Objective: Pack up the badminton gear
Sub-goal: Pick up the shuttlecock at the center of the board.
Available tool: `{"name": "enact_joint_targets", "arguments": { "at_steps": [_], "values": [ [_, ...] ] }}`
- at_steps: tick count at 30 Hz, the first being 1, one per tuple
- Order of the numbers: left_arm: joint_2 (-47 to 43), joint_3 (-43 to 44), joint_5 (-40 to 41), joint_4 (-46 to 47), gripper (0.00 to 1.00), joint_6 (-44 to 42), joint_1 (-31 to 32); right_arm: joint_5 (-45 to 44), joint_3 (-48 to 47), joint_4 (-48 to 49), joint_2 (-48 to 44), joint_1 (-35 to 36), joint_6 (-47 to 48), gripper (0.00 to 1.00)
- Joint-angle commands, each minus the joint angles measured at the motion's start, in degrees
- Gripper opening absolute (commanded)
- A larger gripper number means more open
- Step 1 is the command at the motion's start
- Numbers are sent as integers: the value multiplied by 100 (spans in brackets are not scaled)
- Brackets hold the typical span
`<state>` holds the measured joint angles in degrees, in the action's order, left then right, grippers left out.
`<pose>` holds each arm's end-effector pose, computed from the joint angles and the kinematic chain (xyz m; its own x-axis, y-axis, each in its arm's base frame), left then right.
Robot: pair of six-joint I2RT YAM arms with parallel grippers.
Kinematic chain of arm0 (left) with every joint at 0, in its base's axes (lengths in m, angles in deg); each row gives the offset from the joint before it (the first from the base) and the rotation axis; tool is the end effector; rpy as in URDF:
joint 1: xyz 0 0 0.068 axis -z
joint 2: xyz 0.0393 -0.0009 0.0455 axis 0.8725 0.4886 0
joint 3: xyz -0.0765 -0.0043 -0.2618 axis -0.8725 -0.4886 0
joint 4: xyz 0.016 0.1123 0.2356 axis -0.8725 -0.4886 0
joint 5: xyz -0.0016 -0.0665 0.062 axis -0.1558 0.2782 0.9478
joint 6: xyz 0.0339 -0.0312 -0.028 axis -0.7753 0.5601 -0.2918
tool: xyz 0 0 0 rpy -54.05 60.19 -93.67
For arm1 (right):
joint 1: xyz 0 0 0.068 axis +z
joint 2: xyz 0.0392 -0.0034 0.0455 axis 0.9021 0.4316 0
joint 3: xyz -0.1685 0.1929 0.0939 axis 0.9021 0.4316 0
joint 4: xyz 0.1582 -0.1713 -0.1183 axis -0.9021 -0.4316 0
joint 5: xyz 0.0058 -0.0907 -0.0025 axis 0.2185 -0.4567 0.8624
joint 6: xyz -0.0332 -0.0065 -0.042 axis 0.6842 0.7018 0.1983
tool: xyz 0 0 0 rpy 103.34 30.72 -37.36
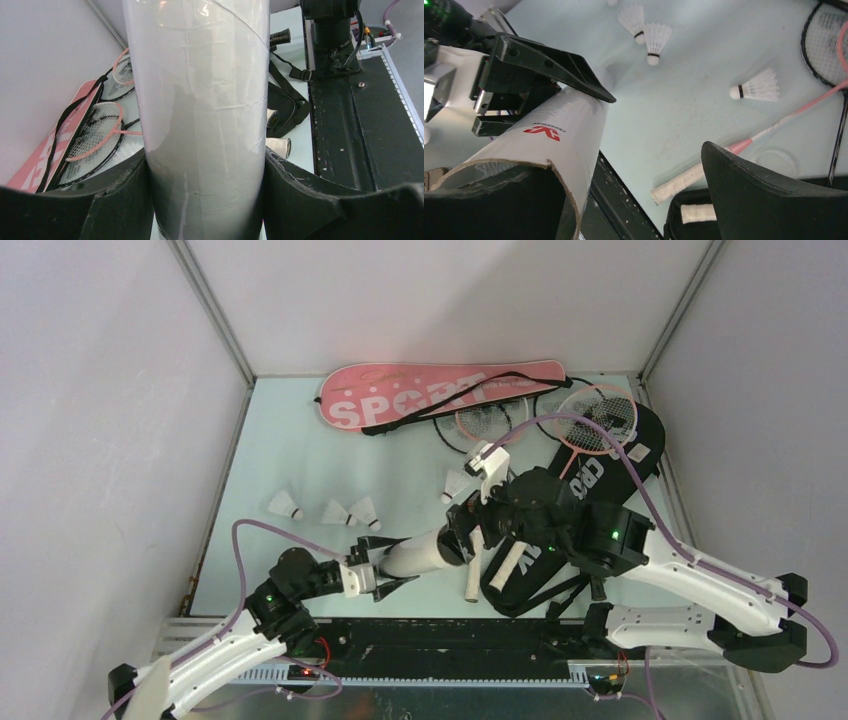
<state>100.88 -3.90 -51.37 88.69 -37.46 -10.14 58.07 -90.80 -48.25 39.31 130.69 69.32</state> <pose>0.0668 -0.1075 0.2276 0.3654 0.0392 -0.9300 0.9083 0.2033 0.3655 0.0924 0.1964 0.3933 -0.4326 -0.2399 -0.8691 -0.7535 0.6254 0.2025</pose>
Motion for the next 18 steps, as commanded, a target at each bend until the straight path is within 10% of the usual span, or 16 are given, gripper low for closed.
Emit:
{"name": "enact_joint_targets", "arguments": {
  "at_steps": [1,11,18],
  "values": [
    [-121,14,144,742,35,339,4,292,-310,672,-378,53,517,99],
    [-155,-312,1328,1241,32,717,6,1403,536,2050,-1973,-678,826,99],
    [-380,-550,3141,2057,33,1668,3,1619,1281,2438,-860,-2690,-64,99]
  ]
}}
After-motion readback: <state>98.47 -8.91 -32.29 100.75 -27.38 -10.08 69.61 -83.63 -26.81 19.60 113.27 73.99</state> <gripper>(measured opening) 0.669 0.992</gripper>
